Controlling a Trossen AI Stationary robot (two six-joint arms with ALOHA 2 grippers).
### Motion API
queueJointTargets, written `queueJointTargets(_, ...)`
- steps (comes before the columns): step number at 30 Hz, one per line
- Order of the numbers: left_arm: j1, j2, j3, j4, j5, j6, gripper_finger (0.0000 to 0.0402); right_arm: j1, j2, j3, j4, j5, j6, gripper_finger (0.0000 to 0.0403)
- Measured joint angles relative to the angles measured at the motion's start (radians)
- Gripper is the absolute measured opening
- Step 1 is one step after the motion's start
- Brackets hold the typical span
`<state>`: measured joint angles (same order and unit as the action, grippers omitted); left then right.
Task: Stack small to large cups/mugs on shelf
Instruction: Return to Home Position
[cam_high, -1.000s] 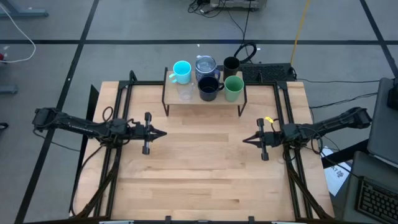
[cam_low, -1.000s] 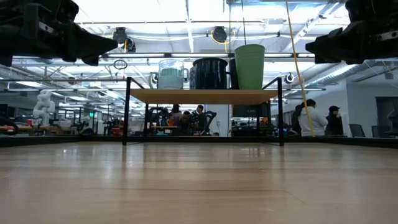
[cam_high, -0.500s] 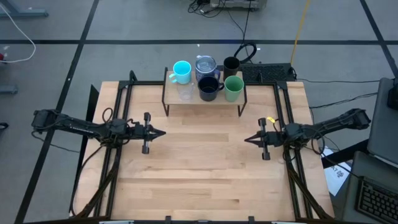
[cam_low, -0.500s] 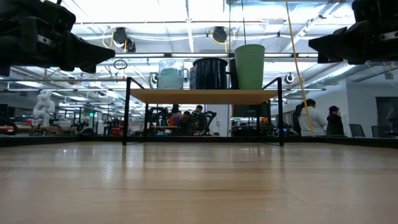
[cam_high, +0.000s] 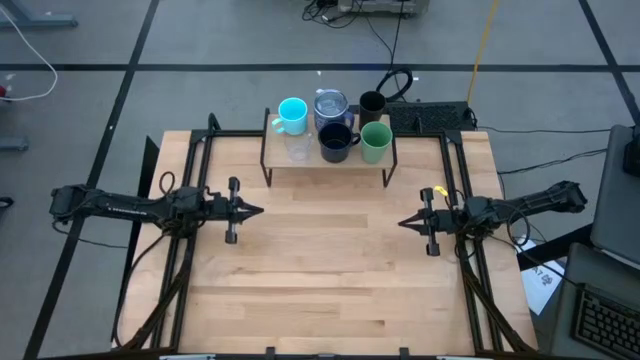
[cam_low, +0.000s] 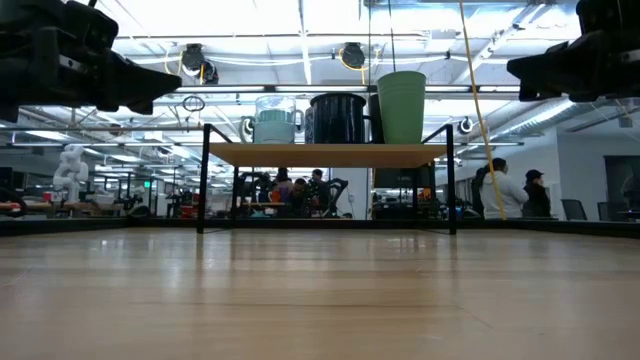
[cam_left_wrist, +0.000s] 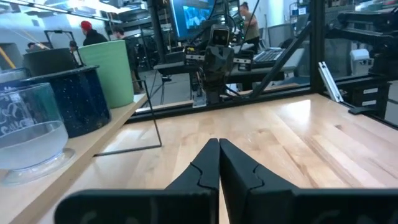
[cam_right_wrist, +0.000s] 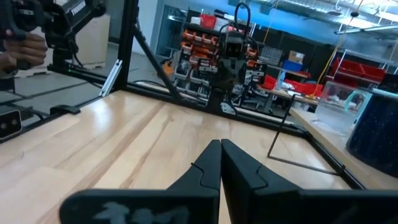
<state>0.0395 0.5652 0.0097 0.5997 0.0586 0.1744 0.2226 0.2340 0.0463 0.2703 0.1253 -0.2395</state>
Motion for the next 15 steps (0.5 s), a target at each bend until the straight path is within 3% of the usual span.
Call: queueJointTargets(15, 0.013, -0.158, 0.0, -0.174, -0.001, -0.019, 0.0004, 0.0, -0.176, -0.001, -0.144, 0.0, 0.003, 0.0)
